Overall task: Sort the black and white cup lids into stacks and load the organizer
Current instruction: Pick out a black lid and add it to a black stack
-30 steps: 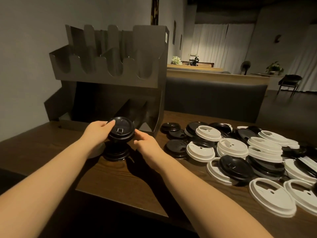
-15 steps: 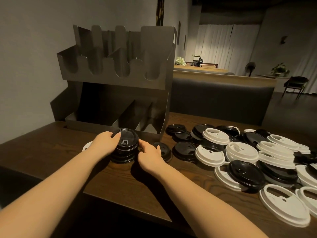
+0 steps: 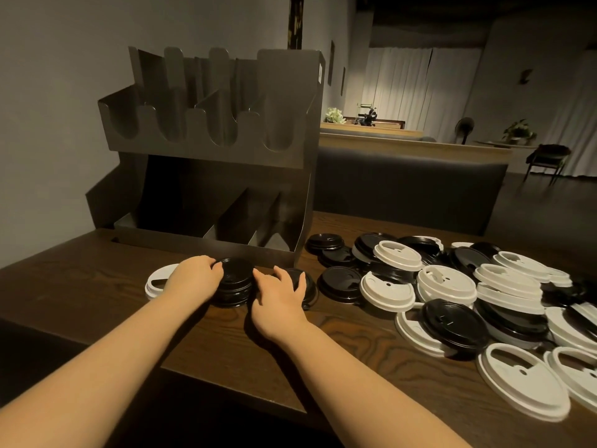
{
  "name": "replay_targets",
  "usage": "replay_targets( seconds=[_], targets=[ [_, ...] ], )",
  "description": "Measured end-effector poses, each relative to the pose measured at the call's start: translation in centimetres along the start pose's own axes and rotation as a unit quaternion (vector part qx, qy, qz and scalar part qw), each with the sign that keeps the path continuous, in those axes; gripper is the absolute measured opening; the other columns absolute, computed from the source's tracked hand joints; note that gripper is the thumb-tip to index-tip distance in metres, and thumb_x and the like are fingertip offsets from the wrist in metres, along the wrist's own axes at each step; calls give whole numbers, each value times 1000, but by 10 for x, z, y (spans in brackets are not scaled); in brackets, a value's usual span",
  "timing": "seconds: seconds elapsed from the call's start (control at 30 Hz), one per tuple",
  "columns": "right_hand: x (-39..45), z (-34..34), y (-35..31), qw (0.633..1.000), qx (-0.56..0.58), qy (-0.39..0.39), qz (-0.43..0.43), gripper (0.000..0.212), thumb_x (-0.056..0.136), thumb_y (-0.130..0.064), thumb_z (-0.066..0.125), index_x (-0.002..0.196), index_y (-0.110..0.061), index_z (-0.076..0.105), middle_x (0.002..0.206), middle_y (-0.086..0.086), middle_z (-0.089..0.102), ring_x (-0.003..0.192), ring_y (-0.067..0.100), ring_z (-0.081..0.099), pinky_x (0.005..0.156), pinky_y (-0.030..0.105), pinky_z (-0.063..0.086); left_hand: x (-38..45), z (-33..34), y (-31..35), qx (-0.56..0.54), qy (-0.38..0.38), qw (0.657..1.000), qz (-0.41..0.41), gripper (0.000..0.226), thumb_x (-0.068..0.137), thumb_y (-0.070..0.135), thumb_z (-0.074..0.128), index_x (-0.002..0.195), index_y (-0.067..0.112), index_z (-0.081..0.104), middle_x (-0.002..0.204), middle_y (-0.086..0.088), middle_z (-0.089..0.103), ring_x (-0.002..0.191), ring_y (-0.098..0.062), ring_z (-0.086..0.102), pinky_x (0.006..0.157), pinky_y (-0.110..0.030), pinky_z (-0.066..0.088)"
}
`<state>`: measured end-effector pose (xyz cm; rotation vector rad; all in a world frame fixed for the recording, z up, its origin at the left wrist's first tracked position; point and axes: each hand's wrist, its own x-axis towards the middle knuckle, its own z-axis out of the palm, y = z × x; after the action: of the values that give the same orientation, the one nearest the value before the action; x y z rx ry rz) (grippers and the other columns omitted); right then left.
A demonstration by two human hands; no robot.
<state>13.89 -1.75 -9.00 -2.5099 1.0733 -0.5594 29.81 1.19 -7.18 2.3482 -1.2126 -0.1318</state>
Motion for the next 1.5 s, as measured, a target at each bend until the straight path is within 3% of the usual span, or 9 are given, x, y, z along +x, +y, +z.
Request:
replay_targets(
  seconds=[0.1,0.27,0.57,0.8,0.97,1.07,1.2,1.37,1.5],
  targets=[
    [-1,-1,0,1000,7,6,2,57,96,-15,40,150,-22,23,149,-1,37,146,20,7,107,47,-22,0,4,2,34,-6,999,0,40,103,29,34,129,9,58,116,-15,64,108,-29,59,91,-39,47],
    [0,0,3,1000,-9,-1,0,47,98,-19,38,145,-22,35,147,-1,41,145,21,8,109,51,-21,0,4,4,69,-3,998,-1,41,102,32,38,135,13,53,122,-13,63,110,-28,59,91,-39,49],
    [0,-6,5,999,41,-22,8,41,101,-25,31,141,-26,41,148,-4,38,145,21,7,109,51,-21,-10,0,8,29,-11,999,-23,38,102,26,40,131,6,53,117,-15,65,107,-29,60,90,-38,48],
    [-4,-13,10,999,35,-33,-1,50,96,-13,36,144,-28,36,150,-4,35,145,23,7,109,52,-21,-15,-1,4,24,-29,999,-25,27,100,30,46,110,8,59,86,-8,64,84,-22,62,73,-31,46],
    [-5,-19,11,997,75,-23,-6,46,103,-31,25,148,-28,28,154,-4,29,146,20,5,112,52,-15,-20,-2,21,6,82,997,13,44,102,36,35,122,6,60,110,-18,65,105,-33,60,87,-41,46],
    [-5,-29,14,992,122,4,11,48,103,-38,16,146,-26,35,153,-3,32,146,17,5,114,50,-11,-30,-2,40,-33,113,990,71,47,102,41,30,103,11,66,102,-15,66,100,-34,60,85,-41,45],
    [-6,-41,21,993,118,1,19,55,103,-39,9,140,-23,46,152,-2,34,146,15,4,117,49,-9,-43,2,67,-59,97,988,100,45,102,42,27,71,20,52,78,-5,57,80,-23,57,73,-34,41],
    [-18,-59,40,993,115,5,34,60,101,-44,7,137,-21,50,150,-3,37,146,13,2,116,46,-12,-57,16,100,-112,77,982,133,45,102,42,29,92,17,64,86,0,62,86,-16,60,81,-35,47],
    [-31,-79,62,993,94,18,65,63,101,-46,8,134,-20,54,151,-4,36,146,12,1,115,45,-12,-64,29,126,-126,42,978,162,49,102,41,27,106,10,65,100,-8,65,95,-20,60,88,-37,46]
  ],
)
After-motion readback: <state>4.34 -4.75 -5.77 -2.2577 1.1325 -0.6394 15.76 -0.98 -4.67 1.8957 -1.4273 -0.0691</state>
